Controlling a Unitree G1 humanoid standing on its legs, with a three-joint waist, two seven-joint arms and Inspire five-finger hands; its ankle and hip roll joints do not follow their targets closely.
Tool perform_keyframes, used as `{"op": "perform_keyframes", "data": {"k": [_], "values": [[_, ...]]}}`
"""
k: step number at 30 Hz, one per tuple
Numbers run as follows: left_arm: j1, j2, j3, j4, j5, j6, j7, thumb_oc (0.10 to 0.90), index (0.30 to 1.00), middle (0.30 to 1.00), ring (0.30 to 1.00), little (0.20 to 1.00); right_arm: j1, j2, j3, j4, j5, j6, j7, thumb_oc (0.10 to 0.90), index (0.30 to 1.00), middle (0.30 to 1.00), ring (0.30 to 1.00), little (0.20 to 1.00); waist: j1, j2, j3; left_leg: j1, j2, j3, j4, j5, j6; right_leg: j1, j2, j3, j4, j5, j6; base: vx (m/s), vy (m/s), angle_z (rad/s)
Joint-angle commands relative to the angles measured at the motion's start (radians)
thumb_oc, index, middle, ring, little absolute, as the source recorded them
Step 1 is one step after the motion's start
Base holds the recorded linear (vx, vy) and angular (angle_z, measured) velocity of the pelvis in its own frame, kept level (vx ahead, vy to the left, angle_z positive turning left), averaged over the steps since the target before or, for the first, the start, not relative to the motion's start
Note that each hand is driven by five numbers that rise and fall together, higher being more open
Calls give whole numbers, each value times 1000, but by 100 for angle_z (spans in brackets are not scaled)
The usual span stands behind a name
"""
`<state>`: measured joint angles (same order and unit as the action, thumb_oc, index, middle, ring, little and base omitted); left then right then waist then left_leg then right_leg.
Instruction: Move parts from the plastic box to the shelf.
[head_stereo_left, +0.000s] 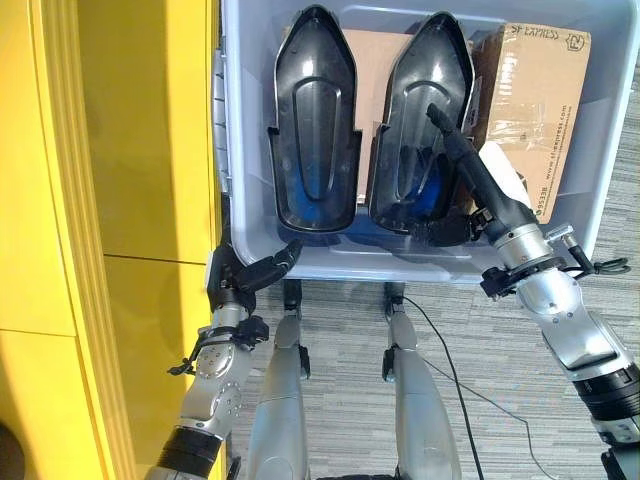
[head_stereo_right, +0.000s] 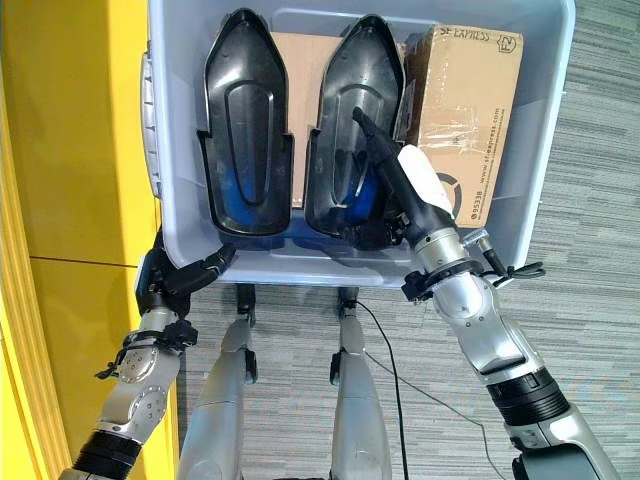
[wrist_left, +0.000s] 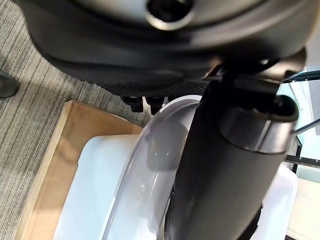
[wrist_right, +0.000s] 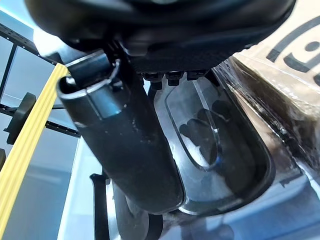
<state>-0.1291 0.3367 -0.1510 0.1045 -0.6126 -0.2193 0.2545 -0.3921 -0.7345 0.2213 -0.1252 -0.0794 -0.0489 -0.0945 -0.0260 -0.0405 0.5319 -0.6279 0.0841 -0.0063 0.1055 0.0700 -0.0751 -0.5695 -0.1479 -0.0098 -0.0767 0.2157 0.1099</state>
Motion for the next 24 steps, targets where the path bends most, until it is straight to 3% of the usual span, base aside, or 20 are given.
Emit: {"op": "perform_keyframes", "data": {"k": [1,24], "values": [[118,33,58,-53,67,-9,17,900,1000,1000,1000,1000,-39,-2,-36,-130,-57,-91,-21,900,1000,1000,1000,1000,-6,-45,-12,-27,29,19,82,-42,-1,96,-54,8,180,-208,58,0,0,0],[116,26,47,-48,64,-10,31,900,1000,1000,1000,1000,-25,48,4,-168,-44,-96,-12,900,1000,1000,1000,1000,-4,-56,-12,-30,28,16,101,-56,1,105,-52,2,186,-218,58,-2,1,0]]}}
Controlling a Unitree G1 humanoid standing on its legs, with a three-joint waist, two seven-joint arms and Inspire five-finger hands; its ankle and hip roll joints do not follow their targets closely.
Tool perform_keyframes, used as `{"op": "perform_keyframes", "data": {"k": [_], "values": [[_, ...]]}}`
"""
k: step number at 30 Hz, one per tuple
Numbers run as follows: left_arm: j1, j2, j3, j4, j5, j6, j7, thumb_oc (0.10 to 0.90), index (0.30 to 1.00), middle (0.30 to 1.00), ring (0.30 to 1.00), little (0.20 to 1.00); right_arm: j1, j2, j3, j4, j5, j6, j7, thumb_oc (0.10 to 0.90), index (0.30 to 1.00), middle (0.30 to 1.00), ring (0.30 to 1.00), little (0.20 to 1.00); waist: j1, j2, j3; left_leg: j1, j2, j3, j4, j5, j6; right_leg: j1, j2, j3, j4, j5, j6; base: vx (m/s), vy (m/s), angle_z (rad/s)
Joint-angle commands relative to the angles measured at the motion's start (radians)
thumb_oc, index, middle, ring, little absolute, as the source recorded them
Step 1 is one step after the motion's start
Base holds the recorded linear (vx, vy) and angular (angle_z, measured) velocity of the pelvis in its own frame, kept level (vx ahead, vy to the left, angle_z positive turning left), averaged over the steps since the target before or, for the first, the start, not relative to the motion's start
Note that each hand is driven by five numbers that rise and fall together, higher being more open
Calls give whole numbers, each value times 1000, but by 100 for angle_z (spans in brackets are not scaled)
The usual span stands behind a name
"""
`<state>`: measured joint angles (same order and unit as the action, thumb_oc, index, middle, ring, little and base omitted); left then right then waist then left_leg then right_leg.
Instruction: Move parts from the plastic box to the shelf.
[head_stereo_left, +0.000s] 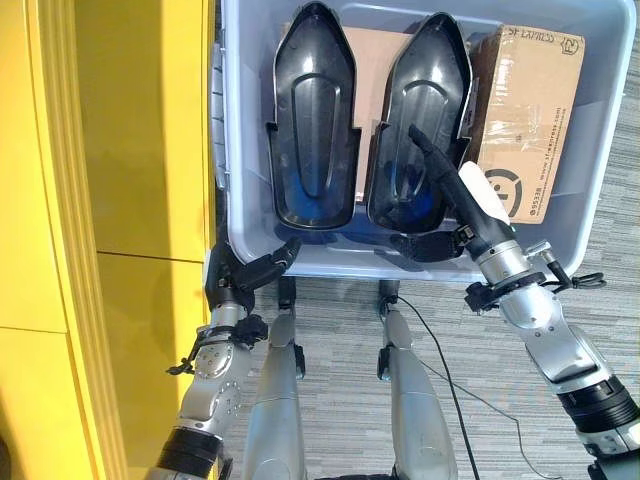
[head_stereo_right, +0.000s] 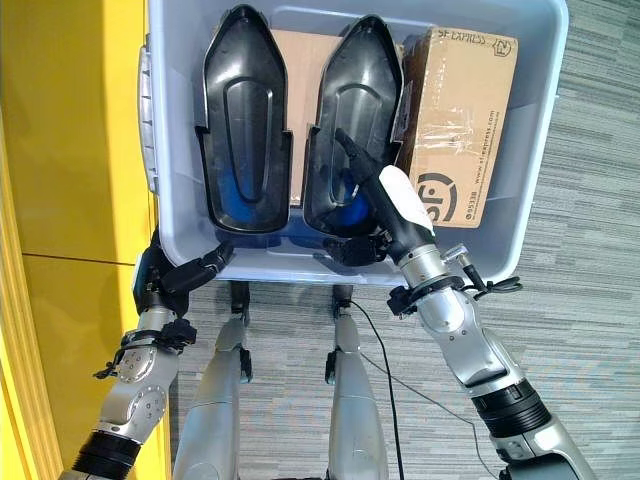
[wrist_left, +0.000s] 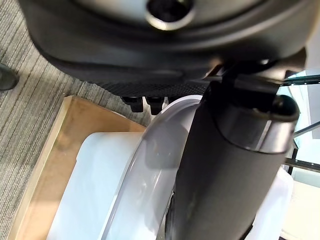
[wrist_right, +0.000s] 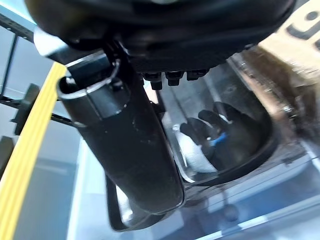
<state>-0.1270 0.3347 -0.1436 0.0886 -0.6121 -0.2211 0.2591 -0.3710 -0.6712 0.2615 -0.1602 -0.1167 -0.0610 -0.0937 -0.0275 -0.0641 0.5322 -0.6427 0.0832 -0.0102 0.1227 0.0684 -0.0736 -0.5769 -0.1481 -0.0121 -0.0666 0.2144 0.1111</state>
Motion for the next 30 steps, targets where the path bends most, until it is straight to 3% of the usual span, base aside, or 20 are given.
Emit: {"op": "perform_keyframes", "data": {"k": [1,19,30], "values": [[114,28,39,-32,64,-9,27,900,1000,1000,1000,1000,-50,-11,-30,-138,-2,-85,-11,900,1000,1000,1000,1000,-2,-34,-12,-15,30,19,84,-55,0,115,-52,2,175,-217,58,0,0,0],[116,29,40,-27,77,-7,41,900,1000,1000,1000,1000,-51,5,-10,-122,-35,-71,-17,900,1000,1000,1000,1000,1,-34,-12,-44,23,16,95,-55,4,94,-53,-1,184,-218,57,1,2,1],[110,21,28,-32,92,-12,72,900,1000,1000,1000,1000,-35,48,-37,-53,-179,-26,-103,900,1000,1000,1000,1000,-4,-26,-12,-80,21,19,107,-66,8,59,-48,-1,195,-227,54,0,0,0]]}}
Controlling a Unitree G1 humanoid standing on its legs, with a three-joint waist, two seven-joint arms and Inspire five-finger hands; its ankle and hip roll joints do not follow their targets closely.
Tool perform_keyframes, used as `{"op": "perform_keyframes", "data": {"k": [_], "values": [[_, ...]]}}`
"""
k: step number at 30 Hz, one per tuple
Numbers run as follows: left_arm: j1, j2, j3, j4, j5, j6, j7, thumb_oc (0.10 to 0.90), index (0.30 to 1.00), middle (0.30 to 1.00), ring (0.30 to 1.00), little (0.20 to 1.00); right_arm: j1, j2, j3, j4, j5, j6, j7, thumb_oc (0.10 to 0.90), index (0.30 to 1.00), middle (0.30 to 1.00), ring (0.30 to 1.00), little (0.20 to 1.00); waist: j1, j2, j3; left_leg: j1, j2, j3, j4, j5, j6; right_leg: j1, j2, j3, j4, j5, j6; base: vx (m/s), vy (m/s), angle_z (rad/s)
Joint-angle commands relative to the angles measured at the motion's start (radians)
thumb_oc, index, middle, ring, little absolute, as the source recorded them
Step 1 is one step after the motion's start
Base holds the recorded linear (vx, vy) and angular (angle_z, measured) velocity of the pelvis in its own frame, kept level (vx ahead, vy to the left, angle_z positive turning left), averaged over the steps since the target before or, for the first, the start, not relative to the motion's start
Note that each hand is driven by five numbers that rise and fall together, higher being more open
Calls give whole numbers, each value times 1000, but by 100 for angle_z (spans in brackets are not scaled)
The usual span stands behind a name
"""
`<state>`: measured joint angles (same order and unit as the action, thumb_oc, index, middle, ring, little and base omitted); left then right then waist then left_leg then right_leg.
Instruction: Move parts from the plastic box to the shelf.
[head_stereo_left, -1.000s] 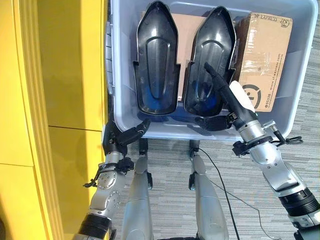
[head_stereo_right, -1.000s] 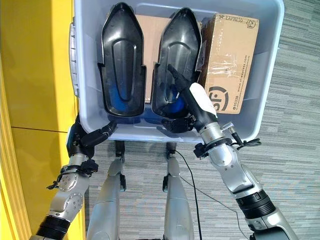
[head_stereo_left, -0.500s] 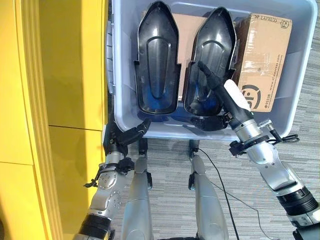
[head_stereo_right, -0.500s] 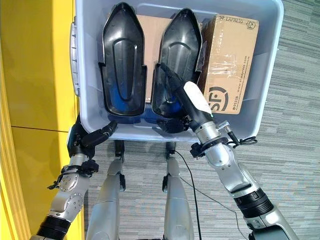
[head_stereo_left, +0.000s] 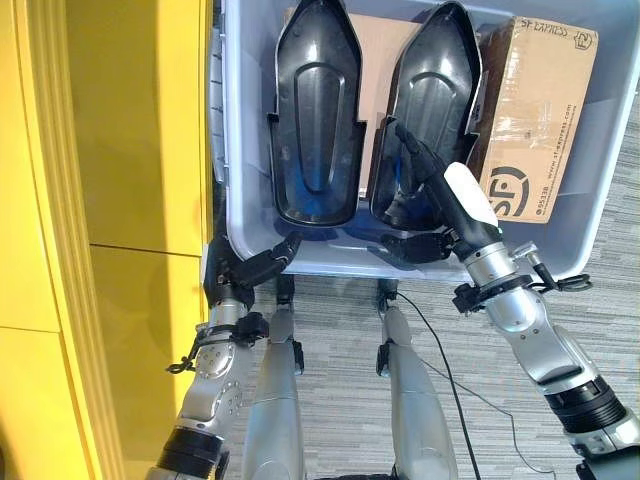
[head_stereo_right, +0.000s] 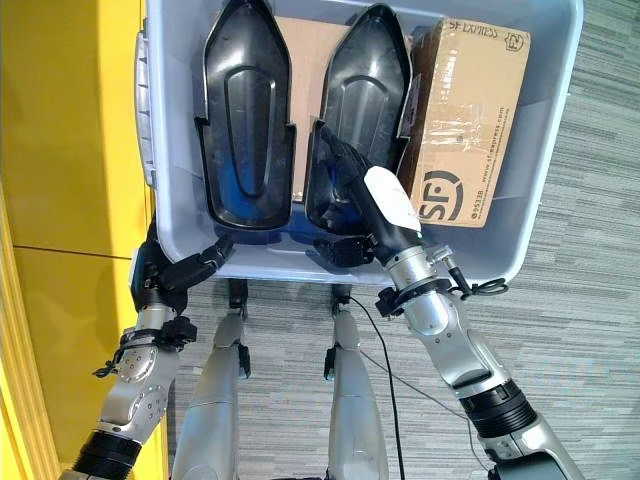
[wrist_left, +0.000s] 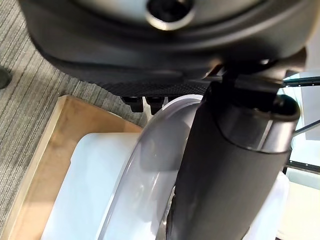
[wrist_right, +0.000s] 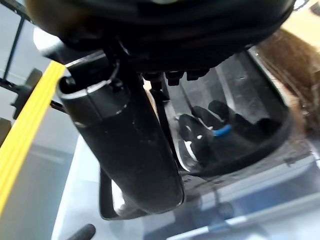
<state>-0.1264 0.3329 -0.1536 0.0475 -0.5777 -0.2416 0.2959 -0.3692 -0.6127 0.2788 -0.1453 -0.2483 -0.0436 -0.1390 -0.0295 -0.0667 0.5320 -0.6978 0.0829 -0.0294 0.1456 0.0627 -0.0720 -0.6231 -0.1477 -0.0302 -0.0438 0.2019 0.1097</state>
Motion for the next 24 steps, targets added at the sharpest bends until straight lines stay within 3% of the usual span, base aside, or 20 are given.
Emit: {"op": "perform_keyframes", "data": {"k": [1,2,24], "values": [[108,24,37,10,61,8,40,900,1000,1000,1000,1000,-45,-5,-51,-50,-70,-35,-70,900,1000,1000,1000,1000,-1,-21,-12,-29,20,37,87,-61,8,101,-48,17,175,-216,55,0,0,0],[102,21,30,8,65,4,50,900,1000,1000,1000,1000,-55,1,-47,-19,-142,-20,-106,900,1000,1000,1000,1000,0,-15,-12,-45,18,37,100,-68,11,85,-47,21,187,-221,54,0,0,0],[55,14,-15,33,74,-9,86,900,1000,1000,1000,1000,-157,95,47,181,-242,35,-188,900,1000,1000,1000,1000,7,9,-12,-88,10,37,114,-70,16,38,-43,24,209,-227,51,0,0,0]]}}
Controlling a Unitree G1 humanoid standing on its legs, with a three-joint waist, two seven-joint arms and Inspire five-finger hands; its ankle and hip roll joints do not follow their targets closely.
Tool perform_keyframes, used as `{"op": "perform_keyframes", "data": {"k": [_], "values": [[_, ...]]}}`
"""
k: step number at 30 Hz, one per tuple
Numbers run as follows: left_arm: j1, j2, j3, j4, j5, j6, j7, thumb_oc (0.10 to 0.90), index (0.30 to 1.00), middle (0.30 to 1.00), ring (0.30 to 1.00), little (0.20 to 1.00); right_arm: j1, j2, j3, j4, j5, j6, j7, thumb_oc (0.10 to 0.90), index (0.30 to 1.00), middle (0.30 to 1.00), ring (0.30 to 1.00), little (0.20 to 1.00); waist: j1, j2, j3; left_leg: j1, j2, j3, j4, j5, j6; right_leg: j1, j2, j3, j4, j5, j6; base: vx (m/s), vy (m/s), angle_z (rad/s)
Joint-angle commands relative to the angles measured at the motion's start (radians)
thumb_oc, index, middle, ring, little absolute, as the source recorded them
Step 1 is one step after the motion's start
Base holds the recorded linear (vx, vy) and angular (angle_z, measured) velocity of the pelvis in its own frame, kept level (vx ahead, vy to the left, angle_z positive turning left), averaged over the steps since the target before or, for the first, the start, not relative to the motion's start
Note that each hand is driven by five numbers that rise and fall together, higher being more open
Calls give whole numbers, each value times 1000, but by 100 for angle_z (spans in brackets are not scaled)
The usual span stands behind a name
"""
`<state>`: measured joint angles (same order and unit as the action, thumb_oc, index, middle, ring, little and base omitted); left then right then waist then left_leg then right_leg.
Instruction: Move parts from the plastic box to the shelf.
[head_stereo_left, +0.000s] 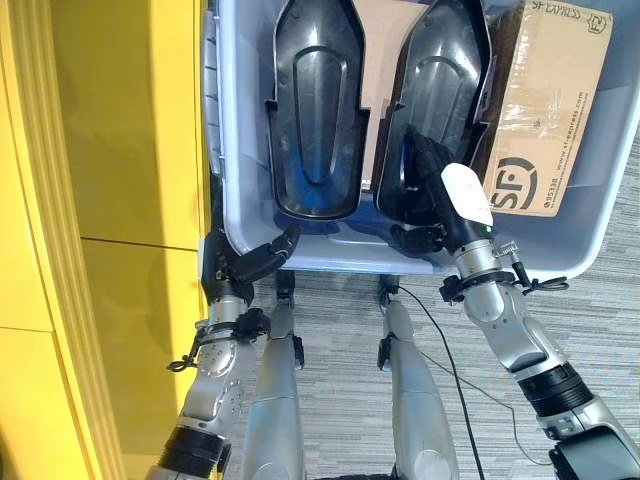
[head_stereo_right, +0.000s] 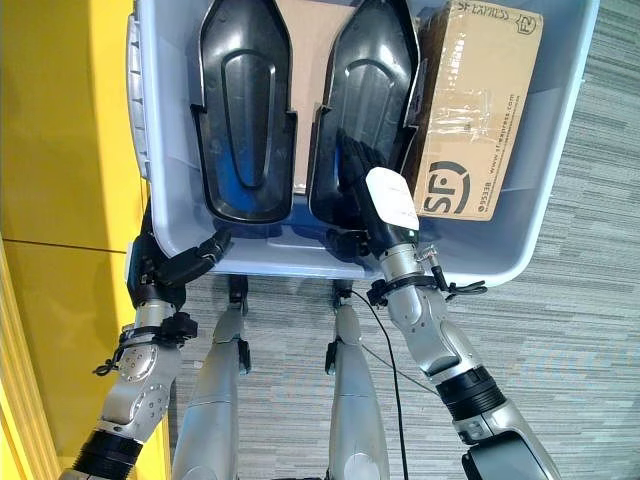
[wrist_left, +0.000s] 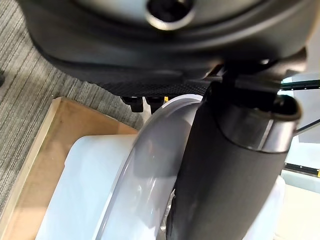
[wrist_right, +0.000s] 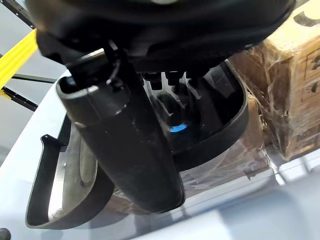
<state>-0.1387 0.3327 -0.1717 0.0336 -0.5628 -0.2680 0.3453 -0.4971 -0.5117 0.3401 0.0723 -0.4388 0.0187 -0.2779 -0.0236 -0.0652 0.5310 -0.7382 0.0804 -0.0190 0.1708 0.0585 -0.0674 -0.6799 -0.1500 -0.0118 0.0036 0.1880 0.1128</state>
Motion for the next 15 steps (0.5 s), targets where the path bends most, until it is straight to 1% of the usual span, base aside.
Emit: {"op": "perform_keyframes", "data": {"k": [1,3,5,8,9,10,13,14,15], "values": [[67,14,3,47,59,17,37,900,1000,1000,1000,1000,-30,-6,-14,-37,-51,-27,-49,900,1000,1000,1000,1000,1,7,-11,-48,13,27,89,-66,12,95,-41,6,161,-213,48,0,0,0],[63,10,-5,58,61,13,45,900,1000,1000,1000,1000,-66,5,15,31,-117,-4,-79,900,1000,1000,1000,1000,5,14,-11,-53,11,26,89,-67,12,91,-41,4,166,-216,47,0,0,0],[61,7,-6,62,59,11,47,900,1000,1000,1000,1000,-76,14,28,53,-124,0,-85,900,1000,1000,1000,1000,7,16,-11,-53,10,26,87,-66,12,90,-41,4,166,-216,47,0,0,0],[48,5,-19,69,58,9,50,900,1000,1000,1000,1000,-110,38,63,135,-138,14,-101,900,1000,1000,1000,1000,13,23,-11,-49,7,25,84,-66,12,93,-41,3,166,-216,47,0,0,0],[40,5,-29,77,58,6,52,900,1000,1000,1000,1000,-130,57,86,190,-141,23,-107,900,1000,1000,1000,1000,17,26,-11,-47,6,25,84,-66,12,95,-44,2,166,-218,48,0,0,0],[40,5,-29,78,58,6,52,900,1000,1000,1000,1000,-131,57,87,192,-141,23,-108,900,1000,1000,1000,1000,17,26,-11,-48,6,25,85,-67,12,95,-44,2,167,-218,48,0,0,0],[28,4,-42,87,57,2,57,900,1000,1000,1000,1000,-163,79,114,273,-144,38,-126,900,1000,1000,1000,1000,24,33,-11,-44,5,24,86,-68,12,97,-45,3,169,-219,48,0,0,0],[19,5,-49,92,54,0,60,900,1000,1000,1000,1000,-189,92,124,327,-146,51,-144,900,1000,1000,1000,1000,29,40,-11,-40,4,25,85,-67,12,98,-45,3,170,-220,47,0,0,0],[18,5,-49,93,54,0,60,900,1000,1000,1000,1000,-190,93,125,330,-145,50,-145,900,1000,1000,1000,1000,28,39,-11,-41,4,25,85,-67,12,98,-45,3,170,-220,47,0,0,0]]}}
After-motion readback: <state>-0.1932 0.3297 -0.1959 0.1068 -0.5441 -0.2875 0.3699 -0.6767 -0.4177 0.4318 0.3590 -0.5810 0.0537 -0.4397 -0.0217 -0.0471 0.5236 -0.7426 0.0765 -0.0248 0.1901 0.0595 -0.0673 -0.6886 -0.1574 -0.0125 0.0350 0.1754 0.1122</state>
